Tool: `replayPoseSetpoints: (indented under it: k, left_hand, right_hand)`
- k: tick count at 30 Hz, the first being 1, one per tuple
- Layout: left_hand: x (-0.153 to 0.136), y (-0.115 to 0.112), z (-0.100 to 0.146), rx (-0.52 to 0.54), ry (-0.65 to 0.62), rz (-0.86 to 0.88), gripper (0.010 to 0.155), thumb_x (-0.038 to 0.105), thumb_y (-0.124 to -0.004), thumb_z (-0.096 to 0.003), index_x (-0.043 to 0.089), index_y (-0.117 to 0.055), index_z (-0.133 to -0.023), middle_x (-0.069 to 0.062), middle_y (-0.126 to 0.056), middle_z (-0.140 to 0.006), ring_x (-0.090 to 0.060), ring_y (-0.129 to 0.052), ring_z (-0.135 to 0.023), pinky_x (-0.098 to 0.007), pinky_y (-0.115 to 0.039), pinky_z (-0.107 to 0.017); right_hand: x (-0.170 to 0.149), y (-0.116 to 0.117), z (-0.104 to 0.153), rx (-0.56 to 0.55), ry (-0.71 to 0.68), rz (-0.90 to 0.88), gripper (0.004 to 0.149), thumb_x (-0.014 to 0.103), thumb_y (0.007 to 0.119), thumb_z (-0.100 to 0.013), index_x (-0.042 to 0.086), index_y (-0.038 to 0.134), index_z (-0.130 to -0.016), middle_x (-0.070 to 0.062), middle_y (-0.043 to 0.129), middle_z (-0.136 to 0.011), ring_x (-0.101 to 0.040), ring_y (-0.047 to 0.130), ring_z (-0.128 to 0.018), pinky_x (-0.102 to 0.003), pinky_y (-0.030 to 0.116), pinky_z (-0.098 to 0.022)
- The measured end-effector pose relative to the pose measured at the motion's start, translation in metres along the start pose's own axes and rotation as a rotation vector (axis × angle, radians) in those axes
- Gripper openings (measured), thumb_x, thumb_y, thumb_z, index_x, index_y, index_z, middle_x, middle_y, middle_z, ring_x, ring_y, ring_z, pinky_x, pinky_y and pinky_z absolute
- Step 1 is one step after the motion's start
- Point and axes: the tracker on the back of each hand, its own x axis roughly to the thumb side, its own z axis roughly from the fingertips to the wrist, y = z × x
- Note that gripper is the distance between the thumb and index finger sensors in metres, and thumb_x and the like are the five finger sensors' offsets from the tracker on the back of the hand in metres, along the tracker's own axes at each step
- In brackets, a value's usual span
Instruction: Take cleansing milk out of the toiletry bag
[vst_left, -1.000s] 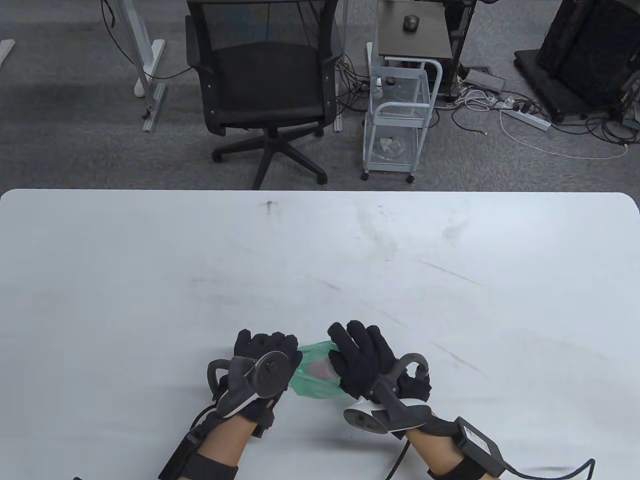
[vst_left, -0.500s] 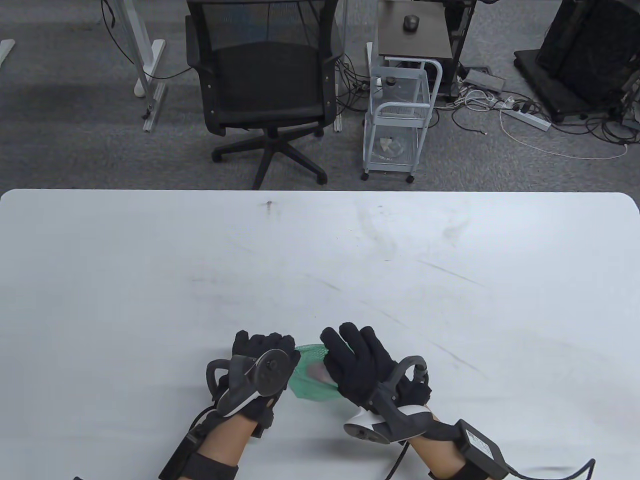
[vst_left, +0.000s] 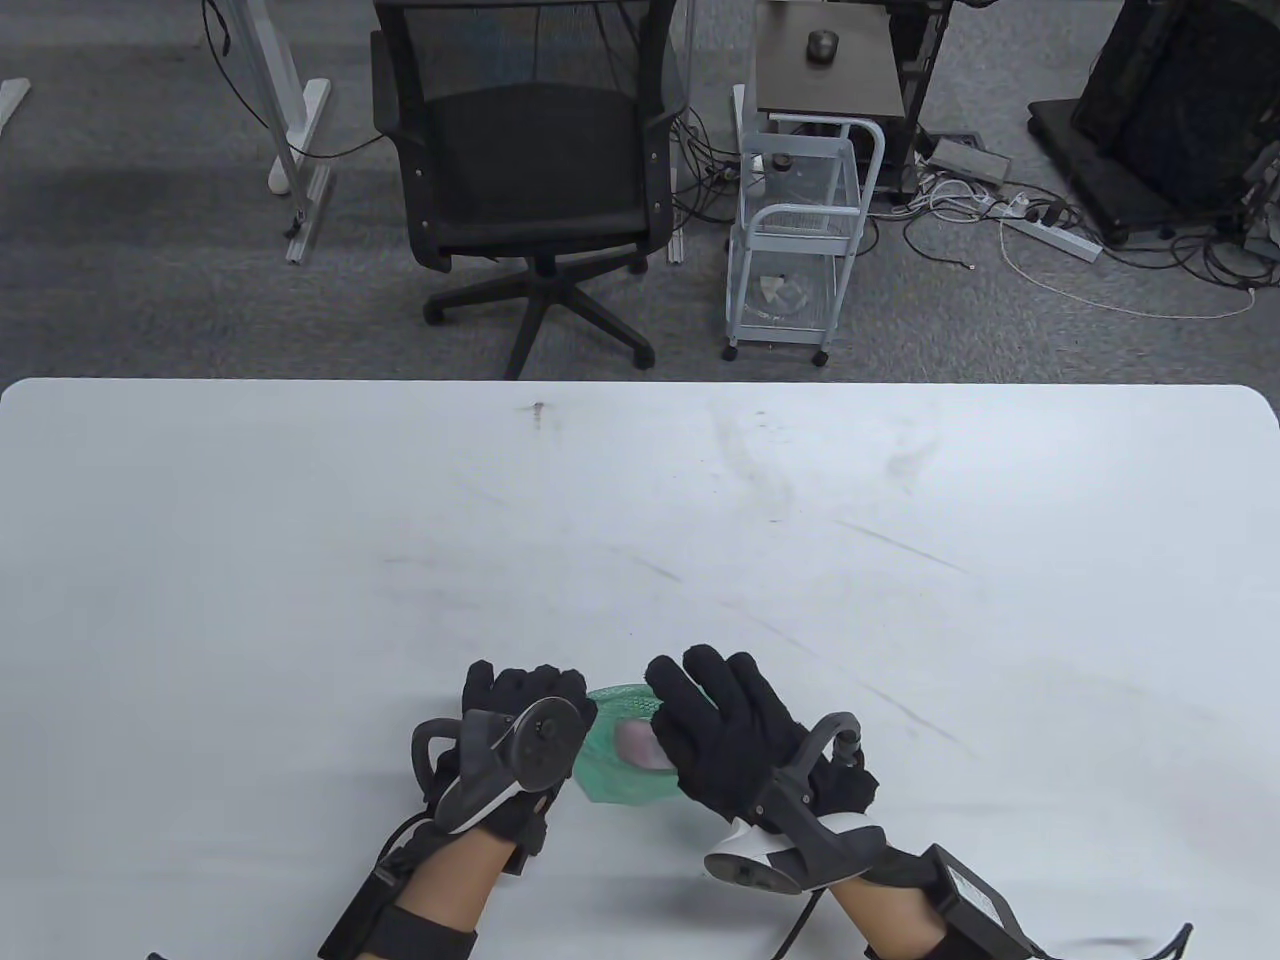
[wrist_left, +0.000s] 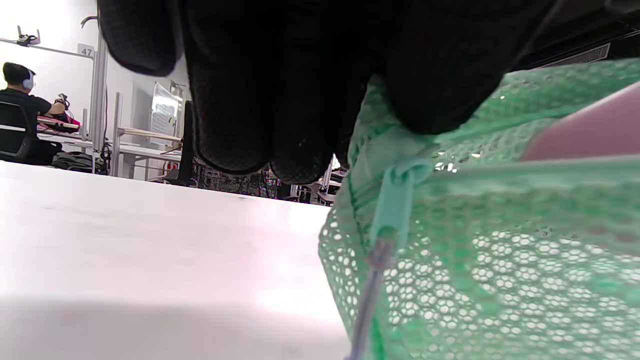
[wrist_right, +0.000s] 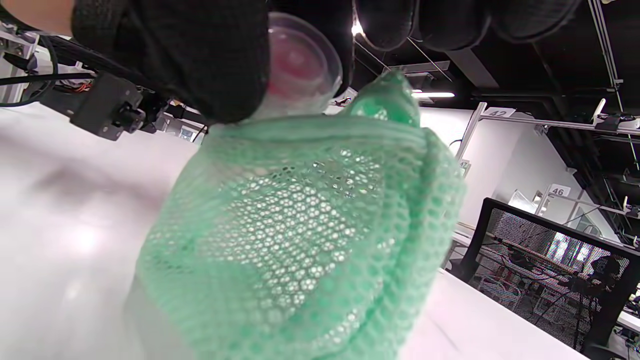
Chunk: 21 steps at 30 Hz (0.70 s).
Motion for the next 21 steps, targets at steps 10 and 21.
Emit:
replayPoseSetpoints:
  k: [10, 21]
  left_hand:
    - [-0.001, -0.001, -0.001, -0.004, -0.003, 0.008, 0.044, 0.043, -0.088, -0.0487, 0.021, -0.096, -0.086, -0.007, -0.102, -0.091, -0.04, -0.102, -0.08, -0.066, -0.064, -0.071]
    - [-0.001, -0.002, -0.001, -0.013, -0.01, 0.011, 0.043, 0.043, -0.088, -0.0484, 0.022, -0.096, -0.085, -0.006, -0.103, -0.091, -0.04, -0.102, -0.08, -0.066, -0.064, -0.071]
  right_hand:
    - [-0.011, -0.009, 0.006, -0.029, 0.046, -0.104, 0.064, 0.039, 0.094, -0.046, 0.004, 0.08, -0.097, -0.029, 0.049, -0.12, -0.066, 0.056, -0.098, -0.074, 0.057, -0.067]
    - [-0.041, -0.027, 0.02, -0.115, 0.273, -0.128, 0.063, 0.04, 0.093, -0.047, 0.002, 0.08, -0.097, -0.03, 0.05, -0.119, -0.067, 0.059, -0.097, -0.074, 0.057, -0.067]
